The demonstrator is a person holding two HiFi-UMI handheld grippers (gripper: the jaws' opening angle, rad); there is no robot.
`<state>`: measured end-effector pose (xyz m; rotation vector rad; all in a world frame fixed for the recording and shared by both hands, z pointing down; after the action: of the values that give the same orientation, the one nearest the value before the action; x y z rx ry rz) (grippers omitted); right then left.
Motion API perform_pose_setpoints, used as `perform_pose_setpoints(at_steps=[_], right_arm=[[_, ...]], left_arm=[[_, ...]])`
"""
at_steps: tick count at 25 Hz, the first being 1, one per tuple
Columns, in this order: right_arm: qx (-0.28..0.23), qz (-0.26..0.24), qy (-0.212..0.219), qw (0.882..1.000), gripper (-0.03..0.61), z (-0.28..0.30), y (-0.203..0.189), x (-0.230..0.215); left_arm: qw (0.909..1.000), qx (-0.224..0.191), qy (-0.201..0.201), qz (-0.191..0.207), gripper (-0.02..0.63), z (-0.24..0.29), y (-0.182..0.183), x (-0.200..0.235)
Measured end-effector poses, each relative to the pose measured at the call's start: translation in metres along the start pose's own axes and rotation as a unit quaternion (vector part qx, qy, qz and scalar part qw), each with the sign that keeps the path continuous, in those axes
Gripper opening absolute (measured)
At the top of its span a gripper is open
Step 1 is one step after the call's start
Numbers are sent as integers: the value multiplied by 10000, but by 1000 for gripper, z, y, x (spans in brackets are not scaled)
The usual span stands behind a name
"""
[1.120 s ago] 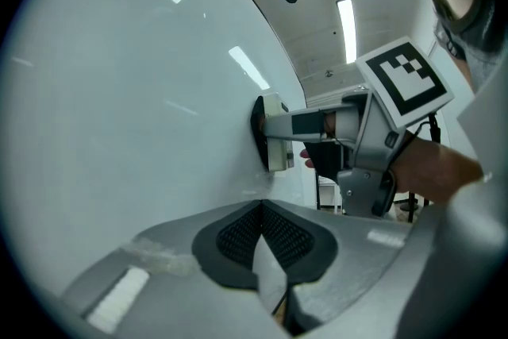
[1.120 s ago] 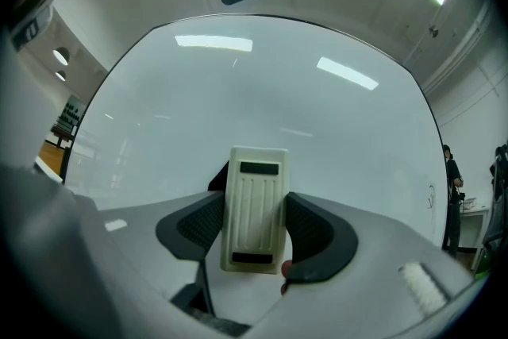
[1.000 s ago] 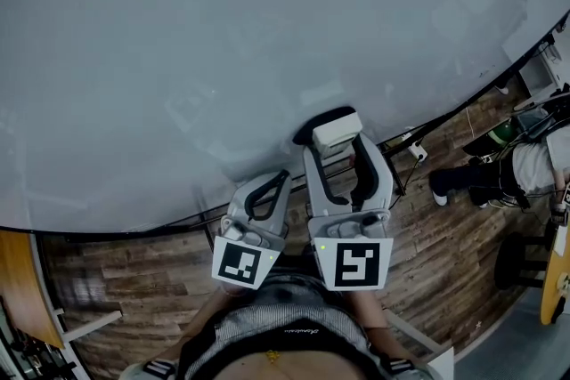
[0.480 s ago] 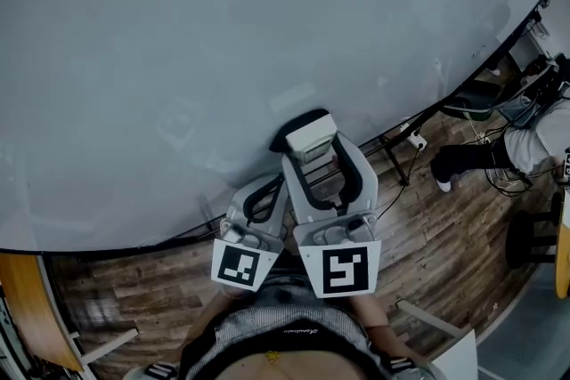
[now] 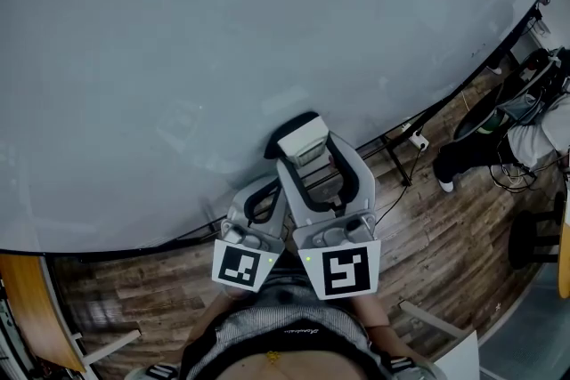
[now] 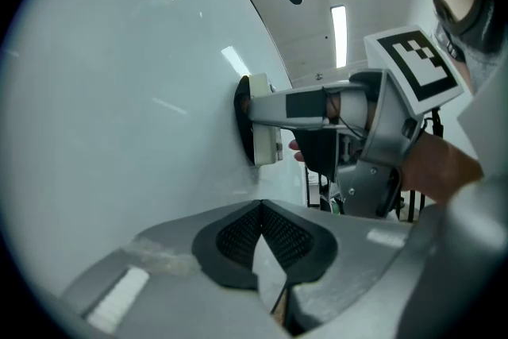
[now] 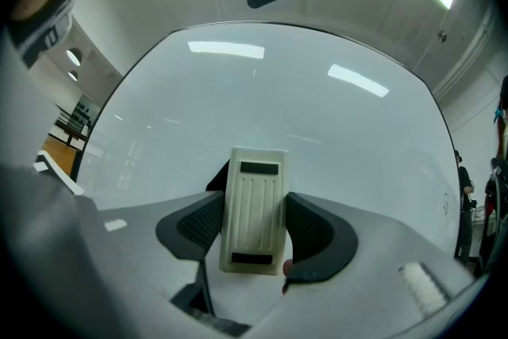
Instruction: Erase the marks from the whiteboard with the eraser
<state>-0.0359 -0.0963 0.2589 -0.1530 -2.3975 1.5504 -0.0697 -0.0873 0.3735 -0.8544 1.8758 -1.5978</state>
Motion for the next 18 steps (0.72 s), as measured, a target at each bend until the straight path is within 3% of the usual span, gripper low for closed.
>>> perform_pose_setpoints(at_steps=[18], right_arm=[[16,372,1096,9933,251,-5,-5,-7]], left_arm=[[9992,-3,386,35,3,41,-9,-30]])
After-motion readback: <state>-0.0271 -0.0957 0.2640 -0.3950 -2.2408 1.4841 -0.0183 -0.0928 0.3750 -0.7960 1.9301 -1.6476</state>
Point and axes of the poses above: the fingertips, and each gripper's own axes: z forward along the fingers, x to its left, y out of its top, the point moved 1 cm from there along -z, backward along the fingers, and after that the axes turned 13 degrees about -x, right-handed, at the moved point
